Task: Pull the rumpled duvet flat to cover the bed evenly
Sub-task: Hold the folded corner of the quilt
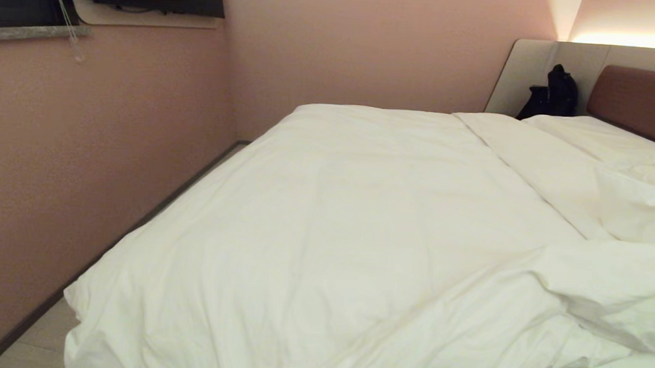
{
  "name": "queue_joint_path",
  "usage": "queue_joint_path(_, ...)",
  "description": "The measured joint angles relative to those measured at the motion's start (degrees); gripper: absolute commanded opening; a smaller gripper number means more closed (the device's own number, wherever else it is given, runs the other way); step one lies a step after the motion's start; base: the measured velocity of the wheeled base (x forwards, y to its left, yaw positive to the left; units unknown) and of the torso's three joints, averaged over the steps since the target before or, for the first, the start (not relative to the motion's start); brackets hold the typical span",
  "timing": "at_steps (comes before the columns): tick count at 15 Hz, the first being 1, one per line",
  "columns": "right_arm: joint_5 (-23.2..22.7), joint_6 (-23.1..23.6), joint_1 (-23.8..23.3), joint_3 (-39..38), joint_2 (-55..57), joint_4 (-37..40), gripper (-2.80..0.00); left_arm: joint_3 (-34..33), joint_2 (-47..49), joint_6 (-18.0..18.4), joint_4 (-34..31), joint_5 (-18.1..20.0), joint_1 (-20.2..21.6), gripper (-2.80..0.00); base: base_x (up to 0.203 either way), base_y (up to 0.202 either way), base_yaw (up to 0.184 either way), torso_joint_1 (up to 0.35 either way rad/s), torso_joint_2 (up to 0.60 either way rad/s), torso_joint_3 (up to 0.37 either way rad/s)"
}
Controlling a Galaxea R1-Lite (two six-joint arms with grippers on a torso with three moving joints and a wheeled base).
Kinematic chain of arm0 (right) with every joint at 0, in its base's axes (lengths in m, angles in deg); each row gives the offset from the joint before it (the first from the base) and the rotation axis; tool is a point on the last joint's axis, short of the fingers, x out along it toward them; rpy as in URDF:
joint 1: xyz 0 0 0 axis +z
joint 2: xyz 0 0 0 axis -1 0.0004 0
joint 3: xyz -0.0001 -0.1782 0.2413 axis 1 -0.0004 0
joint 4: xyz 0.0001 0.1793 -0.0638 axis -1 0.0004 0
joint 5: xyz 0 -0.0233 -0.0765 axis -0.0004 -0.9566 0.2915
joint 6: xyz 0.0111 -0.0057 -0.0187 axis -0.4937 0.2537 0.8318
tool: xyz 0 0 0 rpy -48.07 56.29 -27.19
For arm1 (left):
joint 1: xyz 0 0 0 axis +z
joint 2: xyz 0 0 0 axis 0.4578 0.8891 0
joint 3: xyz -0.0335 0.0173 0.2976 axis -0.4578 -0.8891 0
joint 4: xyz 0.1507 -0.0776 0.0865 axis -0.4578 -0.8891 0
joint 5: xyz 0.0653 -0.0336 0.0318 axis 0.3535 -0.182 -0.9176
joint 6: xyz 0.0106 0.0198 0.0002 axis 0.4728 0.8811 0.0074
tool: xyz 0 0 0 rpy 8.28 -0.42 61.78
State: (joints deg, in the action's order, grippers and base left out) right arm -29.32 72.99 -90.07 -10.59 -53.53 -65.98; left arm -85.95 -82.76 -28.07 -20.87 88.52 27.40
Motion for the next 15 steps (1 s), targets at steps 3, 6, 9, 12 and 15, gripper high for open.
queue_joint_path(3, -0.02, 0.03, 0.0, 0.0, 0.0, 0.02, -2.8, 0.02, 0.0, -0.21, 0.13, 0.17, -0.05, -2.8, -0.173, 0.0, 0.001, -0.002, 0.0, 0.0)
queue_joint_path(6, 0.0, 0.03, 0.0, 0.0, 0.0, 0.05, -2.8, -0.02, 0.0, -0.66, 0.17, 0.17, -0.02, -2.8, 0.0, 0.0, 0.0, 0.0, 0.0, 0.0)
queue_joint_path(9, -0.02, 0.0, 0.0, 0.0, 0.0, 0.02, -2.8, -0.02, 0.0, -0.61, 0.14, 0.04, 0.0, -2.8, 0.0, 0.0, 0.0, 0.0, 0.0, 0.0)
queue_joint_path(12, -0.02, 0.0, -0.01, 0.0, 0.0, 0.02, -2.8, -0.02, 0.0, -0.53, 0.15, -0.01, -0.02, -2.8, 0.001, -0.077, 0.006, 0.003, 0.0, 0.0)
queue_joint_path(15, 0.0, 0.0, 0.05, 0.0, 0.0, 0.02, -2.8, -0.02, 0.0, -0.68, 0.17, 0.03, 0.07, -2.8, 0.0, -0.195, 0.002, 0.003, 0.0, 0.005)
